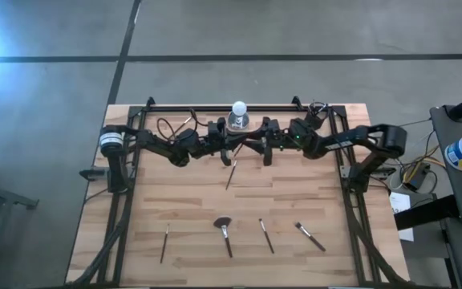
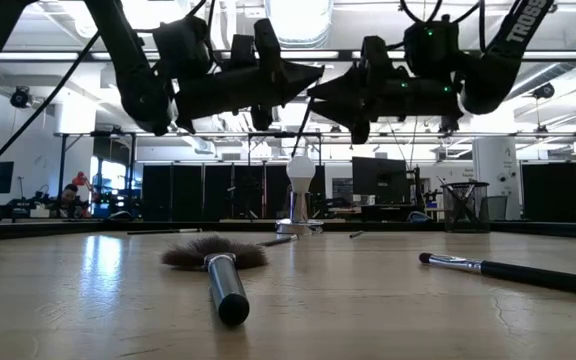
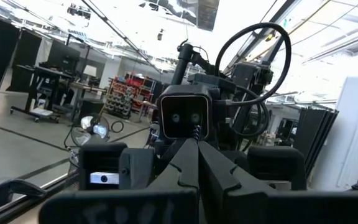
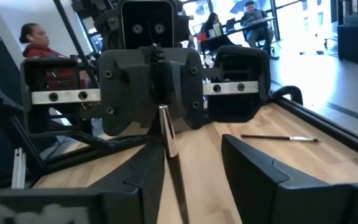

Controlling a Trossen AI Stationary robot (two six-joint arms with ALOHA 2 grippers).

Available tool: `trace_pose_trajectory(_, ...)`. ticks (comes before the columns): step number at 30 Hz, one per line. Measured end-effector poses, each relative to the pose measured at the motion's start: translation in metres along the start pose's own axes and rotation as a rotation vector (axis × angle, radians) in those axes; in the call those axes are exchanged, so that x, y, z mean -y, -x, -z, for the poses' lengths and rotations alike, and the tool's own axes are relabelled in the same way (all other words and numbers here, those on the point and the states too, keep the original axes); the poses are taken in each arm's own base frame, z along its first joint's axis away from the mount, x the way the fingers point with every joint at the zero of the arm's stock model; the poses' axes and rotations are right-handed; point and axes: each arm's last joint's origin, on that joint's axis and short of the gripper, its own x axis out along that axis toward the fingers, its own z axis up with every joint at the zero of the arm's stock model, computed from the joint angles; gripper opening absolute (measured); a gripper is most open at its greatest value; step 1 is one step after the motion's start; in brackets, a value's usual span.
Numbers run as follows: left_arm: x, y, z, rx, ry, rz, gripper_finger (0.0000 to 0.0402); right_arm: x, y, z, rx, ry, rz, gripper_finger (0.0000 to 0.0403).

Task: Pick & Place Makeup Supplies
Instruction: Put the makeup brush into the makeup holder

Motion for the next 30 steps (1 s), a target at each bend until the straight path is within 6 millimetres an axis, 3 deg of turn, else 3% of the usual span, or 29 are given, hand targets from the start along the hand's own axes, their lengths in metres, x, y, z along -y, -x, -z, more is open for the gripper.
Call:
trace_pose_trajectory(9, 0.000, 0.000, 0.000, -0.002, -0.009, -0.003, 0.0000, -0.004, 0.003, -0.003, 0.038, 0.049, -0.045, 0.0023)
trace_pose_trajectory(18, -0.003, 0.001, 0.006, -0.065, 0.014, -0.019, 0.0013, -0.007, 0.027, -0.008, 0.017, 0.093, 0.021, 0.0016)
trace_pose_trajectory(24, -0.005, 0.002, 0.012, -0.127, 0.012, -0.041, 0.0046, -0.007, 0.061, -0.021, -0.016, 0.168, 0.227, 0.0015)
trace_pose_trajectory(30, -0.006, 0.004, 0.015, -0.152, -0.029, -0.034, 0.0052, -0.011, 0.103, -0.045, -0.041, 0.271, 0.517, 0.0014)
